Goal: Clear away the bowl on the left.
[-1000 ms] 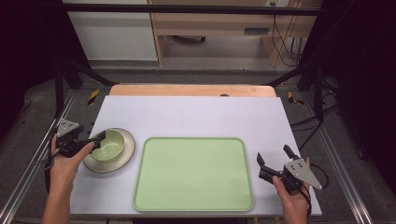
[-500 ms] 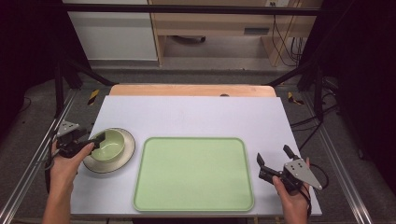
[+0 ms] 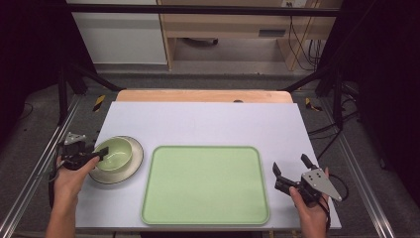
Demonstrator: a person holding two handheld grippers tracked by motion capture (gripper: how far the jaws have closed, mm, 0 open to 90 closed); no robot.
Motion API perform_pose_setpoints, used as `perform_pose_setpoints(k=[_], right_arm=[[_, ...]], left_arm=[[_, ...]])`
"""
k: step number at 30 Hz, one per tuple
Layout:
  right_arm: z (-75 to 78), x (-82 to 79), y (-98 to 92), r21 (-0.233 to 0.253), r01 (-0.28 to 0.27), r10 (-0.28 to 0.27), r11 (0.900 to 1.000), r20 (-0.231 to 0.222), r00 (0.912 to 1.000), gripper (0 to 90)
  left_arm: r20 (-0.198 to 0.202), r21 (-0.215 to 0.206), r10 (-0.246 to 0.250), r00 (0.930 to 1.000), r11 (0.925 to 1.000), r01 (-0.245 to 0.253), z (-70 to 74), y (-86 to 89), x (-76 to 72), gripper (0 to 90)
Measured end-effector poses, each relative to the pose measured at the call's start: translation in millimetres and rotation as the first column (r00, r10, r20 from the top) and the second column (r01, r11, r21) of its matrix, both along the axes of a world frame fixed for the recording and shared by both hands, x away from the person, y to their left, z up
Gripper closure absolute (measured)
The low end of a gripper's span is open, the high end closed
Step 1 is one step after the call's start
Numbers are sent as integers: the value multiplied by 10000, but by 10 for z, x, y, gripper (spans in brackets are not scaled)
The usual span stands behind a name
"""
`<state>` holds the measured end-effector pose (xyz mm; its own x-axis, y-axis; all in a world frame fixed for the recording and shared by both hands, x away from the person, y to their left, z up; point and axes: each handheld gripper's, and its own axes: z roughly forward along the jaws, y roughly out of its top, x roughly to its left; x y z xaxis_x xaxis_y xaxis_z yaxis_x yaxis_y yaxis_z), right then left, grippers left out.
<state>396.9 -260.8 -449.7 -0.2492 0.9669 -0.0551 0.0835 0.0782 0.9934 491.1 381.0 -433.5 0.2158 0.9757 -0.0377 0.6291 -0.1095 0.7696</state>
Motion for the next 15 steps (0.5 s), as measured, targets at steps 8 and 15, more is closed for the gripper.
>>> perform_pose_setpoints(k=[8,15], right_arm=[[4,-6,13,-33,-62,62,10000,-27,10000,47],[3,-3,17,-44,-101,101,9999,-51,9999,47]], left_arm=[[-336,-55,-70,9994,10000,68,-16,-14,6,537],[-499,-161,107,9987,9998,-115,-72,-23,22,641]])
